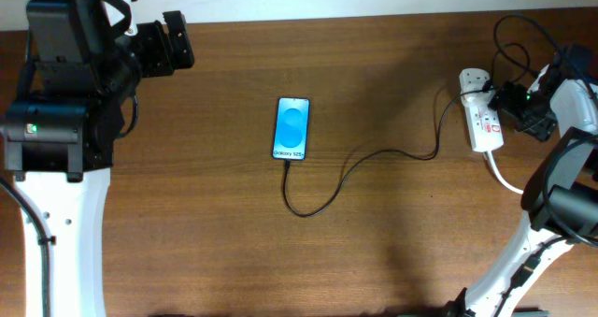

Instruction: Plug charger to phone and switch on socket

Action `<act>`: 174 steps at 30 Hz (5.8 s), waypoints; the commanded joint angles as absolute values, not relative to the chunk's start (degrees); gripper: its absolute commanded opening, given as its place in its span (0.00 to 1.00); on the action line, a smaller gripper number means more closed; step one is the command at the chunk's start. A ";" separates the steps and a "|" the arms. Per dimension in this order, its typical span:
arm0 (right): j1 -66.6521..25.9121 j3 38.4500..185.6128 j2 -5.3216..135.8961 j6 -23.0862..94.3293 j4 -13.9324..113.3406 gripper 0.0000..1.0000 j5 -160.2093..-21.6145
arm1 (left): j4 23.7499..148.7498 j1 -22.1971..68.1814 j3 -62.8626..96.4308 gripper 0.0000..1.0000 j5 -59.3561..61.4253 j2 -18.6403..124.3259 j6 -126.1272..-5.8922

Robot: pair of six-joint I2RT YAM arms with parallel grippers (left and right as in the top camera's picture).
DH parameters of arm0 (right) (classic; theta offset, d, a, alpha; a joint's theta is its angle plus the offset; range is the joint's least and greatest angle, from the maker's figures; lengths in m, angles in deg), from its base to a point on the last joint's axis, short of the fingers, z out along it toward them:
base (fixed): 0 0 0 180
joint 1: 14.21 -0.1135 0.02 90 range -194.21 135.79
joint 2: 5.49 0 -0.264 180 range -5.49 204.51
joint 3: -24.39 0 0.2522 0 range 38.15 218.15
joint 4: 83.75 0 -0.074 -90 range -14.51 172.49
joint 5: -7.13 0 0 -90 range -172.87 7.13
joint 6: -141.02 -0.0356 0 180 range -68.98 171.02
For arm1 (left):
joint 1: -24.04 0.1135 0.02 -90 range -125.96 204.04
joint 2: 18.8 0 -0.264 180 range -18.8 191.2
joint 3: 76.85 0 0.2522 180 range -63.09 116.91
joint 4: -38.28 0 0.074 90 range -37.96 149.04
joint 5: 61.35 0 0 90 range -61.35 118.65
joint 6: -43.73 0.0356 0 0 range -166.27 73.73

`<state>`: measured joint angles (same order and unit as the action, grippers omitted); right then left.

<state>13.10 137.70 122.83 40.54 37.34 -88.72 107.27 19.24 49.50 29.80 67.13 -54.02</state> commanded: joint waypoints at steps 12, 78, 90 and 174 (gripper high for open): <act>7.92 136.72 89.52 43.53 15.09 0.99 -98.09 | 107.37 19.44 49.24 0.99 30.59 66.73 -53.72; -16.14 38.47 -5.30 52.23 78.19 0.98 -85.61 | 107.46 19.44 49.24 0.99 30.59 66.73 -53.72; -15.57 38.47 -5.30 52.23 77.98 0.98 -84.50 | 108.34 19.44 49.24 0.99 30.59 66.73 -53.72; -15.57 38.47 -5.30 52.25 78.02 0.98 -84.52 | 50.07 22.37 -61.25 0.99 26.52 -13.98 -43.38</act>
<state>-15.99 38.78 -4.86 52.67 78.30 -84.39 50.46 21.98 -60.55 27.07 -13.42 -44.08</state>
